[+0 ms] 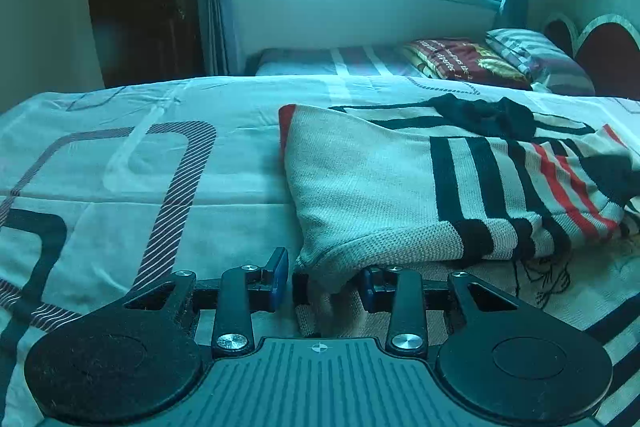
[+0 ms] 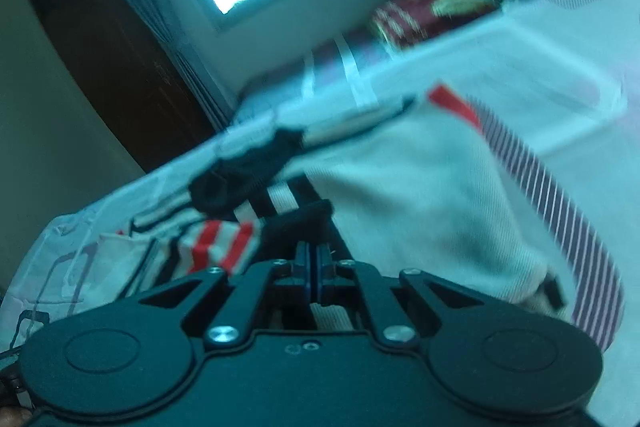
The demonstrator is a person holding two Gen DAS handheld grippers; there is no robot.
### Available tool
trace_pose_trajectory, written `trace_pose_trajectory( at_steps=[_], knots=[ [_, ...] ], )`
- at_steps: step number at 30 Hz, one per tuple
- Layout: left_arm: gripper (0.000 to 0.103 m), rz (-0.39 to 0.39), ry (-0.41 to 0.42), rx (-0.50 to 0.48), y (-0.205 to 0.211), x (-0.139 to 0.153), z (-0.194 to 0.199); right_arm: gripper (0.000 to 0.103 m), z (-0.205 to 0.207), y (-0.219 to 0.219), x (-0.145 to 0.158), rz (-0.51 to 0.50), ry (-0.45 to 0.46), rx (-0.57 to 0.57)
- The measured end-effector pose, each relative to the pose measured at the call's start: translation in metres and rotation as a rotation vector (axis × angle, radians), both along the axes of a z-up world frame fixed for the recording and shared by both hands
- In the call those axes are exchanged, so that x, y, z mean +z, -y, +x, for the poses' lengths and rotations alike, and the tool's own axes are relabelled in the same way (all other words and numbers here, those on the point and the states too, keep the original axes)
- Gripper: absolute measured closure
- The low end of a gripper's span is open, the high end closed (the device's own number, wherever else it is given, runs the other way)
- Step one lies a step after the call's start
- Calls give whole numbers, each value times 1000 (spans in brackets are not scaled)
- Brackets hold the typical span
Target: Fold small clothes
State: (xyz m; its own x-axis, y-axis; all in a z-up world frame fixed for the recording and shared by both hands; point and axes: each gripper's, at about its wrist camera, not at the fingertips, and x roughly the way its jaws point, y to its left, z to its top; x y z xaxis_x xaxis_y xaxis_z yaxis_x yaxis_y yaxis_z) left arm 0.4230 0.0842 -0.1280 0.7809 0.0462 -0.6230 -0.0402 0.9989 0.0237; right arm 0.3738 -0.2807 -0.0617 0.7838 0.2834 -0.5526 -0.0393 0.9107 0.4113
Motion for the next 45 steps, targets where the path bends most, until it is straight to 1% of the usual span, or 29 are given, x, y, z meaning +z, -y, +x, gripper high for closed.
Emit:
trace_pose_trajectory(
  at_steps=[2,4,5,8,9,11,12,13,14,16,18,19,21,23,24,25,26,27,28,29,30,32,37,38,39,40,41,43,45],
  knots=[
    [66,3,-10,7,-2,-2,-3,100,-10,5,13,-37,55,1],
    [66,-11,-25,2,-5,-5,-3,100,-12,7,13,-72,61,16],
    [66,-9,-24,-1,-5,-6,-2,100,-8,7,7,-97,34,15],
    [66,-24,-39,7,-7,-5,2,100,2,10,-16,-117,-46,5],
    [66,-32,-44,9,-8,-6,2,99,3,10,-21,-118,-61,8],
    [66,-25,-58,-12,-9,-4,-1,99,0,11,-20,-117,-53,14],
    [65,-13,-69,-32,-9,-2,-5,95,-3,13,-16,-117,-45,15],
    [65,-1,-73,-44,-11,3,-11,93,-10,14,-10,-118,-14,14],
    [65,0,-60,-59,-13,10,-20,91,-15,15,-4,-121,22,22],
    [65,-27,1,-84,-14,29,-29,90,-18,13,9,-138,76,60],
    [65,-70,41,-93,-6,41,-17,88,-11,1,13,-163,99,102],
    [65,-91,41,-111,1,42,-5,88,-5,-9,12,-174,93,125],
    [65,-106,23,-155,20,34,20,88,7,-30,6,-194,81,187],
    [65,-112,-41,-160,33,15,41,91,18,-47,-5,-238,56,228],
    [64,-103,-66,-151,35,5,47,92,25,-51,-14,-274,12,227],
    [64,-120,-44,-148,33,0,46,94,29,-49,-22,-293,-14,216],
    [64,-131,-54,-148,31,1,48,95,31,-45,-23,-283,-8,209],
    [64,-121,-68,-148,33,7,49,96,33,-44,-18,-283,-24,203],
    [63,-87,-51,-147,35,14,49,94,34,-45,-11,-297,-21,193],
    [63,-49,-11,-144,35,21,50,85,33,-46,-4,-286,17,195],
    [63,-42,0,-133,33,25,55,85,33,-46,0,-249,61,215],
    [63,-63,5,-109,25,28,74,85,40,-52,2,-208,89,243],
    [63,-40,-35,-79,15,19,118,87,62,-87,-9,-226,114,355],
    [61,-35,-50,-68,12,14,125,88,64,-93,-12,-247,112,363],
    [48,-50,-61,-62,9,10,130,92,70,-100,-19,-299,77,359],
    [43,-53,-62,-48,7,7,134,94,74,-103,-26,-339,60,354],
    [38,-47,-64,-45,5,6,136,95,73,-103,-27,-336,73,346],
    [37,-37,-67,-47,4,6,134,95,71,-105,-23,-350,67,345],
    [37,8,-39,-51,9,10,130,86,67,-108,-16,-343,95,341]
  ],
)
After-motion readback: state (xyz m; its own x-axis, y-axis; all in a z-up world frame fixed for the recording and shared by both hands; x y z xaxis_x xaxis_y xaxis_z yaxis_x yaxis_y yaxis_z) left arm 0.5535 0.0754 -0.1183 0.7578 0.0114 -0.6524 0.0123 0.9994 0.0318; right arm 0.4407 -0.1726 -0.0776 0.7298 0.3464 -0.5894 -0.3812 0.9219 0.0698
